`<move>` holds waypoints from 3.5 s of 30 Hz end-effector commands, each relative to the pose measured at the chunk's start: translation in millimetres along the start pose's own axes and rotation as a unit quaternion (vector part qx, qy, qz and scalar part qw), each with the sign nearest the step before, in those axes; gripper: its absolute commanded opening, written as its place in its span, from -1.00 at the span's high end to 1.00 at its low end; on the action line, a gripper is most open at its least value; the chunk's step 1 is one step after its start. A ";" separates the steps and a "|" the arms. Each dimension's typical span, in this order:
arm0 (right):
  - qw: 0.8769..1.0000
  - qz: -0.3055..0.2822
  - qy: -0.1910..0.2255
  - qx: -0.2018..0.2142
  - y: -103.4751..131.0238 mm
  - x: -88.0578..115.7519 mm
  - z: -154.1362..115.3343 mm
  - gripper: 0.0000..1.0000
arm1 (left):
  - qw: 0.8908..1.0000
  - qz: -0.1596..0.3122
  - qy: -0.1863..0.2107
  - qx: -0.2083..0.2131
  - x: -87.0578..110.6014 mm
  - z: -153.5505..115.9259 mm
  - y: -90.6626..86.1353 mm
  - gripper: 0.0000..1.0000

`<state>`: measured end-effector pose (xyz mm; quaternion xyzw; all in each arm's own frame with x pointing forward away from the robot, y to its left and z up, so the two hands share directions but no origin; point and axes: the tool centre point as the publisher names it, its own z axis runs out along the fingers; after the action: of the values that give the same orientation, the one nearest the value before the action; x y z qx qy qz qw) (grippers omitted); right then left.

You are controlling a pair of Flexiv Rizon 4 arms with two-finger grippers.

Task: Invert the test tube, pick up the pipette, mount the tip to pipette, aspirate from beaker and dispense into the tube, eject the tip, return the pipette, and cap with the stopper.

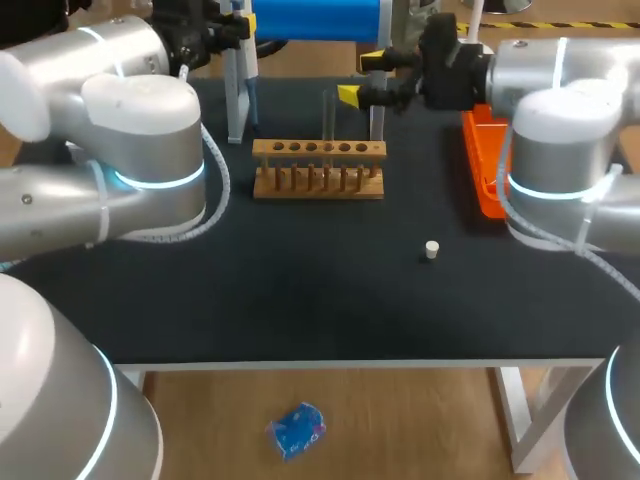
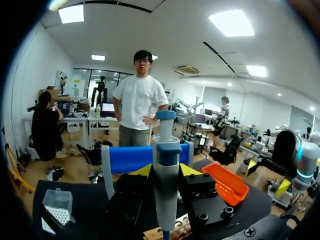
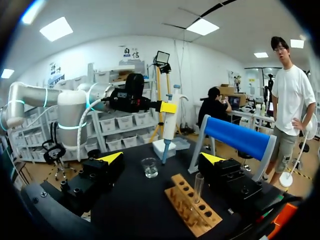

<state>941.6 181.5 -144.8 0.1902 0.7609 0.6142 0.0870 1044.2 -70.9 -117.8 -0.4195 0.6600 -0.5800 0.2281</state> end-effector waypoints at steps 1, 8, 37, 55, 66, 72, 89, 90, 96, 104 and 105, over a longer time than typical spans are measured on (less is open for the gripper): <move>1.000 0.008 0.007 0.014 7.2 -26.1 33.7 -1.00 | 1.000 -0.003 -0.006 -0.009 -10.0 14.5 -3.7 1.00; 0.999 0.022 -0.003 0.037 5.9 -57.0 62.7 -1.00 | 0.999 -0.007 -0.018 -0.026 -24.9 26.5 -1.6 1.00; 0.995 0.017 -0.077 0.059 -8.0 -100.5 85.8 -1.00 | 0.998 -0.006 -0.052 -0.044 -42.8 48.6 2.5 1.00; 0.995 0.017 -0.077 0.059 -8.0 -100.5 85.8 -1.00 | 0.991 -0.021 -0.105 -0.085 -51.7 68.1 10.1 1.00; 0.995 0.017 -0.077 0.059 -8.0 -100.5 85.8 -1.00 | 0.981 -0.036 -0.159 -0.109 -76.8 86.4 6.9 1.00; 0.995 0.017 -0.077 0.059 -8.0 -100.5 85.8 -1.00 | 0.977 -0.027 -0.177 -0.118 -87.1 93.9 1.8 1.00; 0.995 0.017 -0.077 0.059 -8.0 -100.5 85.8 -1.00 | 0.969 -0.010 -0.203 -0.140 -103.4 113.0 9.0 1.00; 0.995 0.017 -0.077 0.059 -8.0 -100.5 85.8 -1.00 | 0.969 -0.010 -0.204 -0.142 -104.4 114.2 9.7 1.00; 0.995 0.017 -0.077 0.059 -8.0 -100.5 85.8 -1.00 | 0.968 -0.009 -0.207 -0.144 -108.2 119.0 9.9 1.00; 0.995 0.017 -0.077 0.059 -8.0 -100.5 85.8 -1.00 | 0.968 -0.009 -0.206 -0.145 -109.8 123.3 11.6 1.00; 0.995 0.017 -0.077 0.059 -8.0 -100.5 85.8 -1.00 | 0.968 -0.008 -0.206 -0.146 -109.7 123.6 12.4 1.00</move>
<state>1063.4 218.6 -182.8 0.2552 0.7830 0.5534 0.1246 1195.1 -51.5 -176.9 -0.5634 0.6720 -0.3827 0.2910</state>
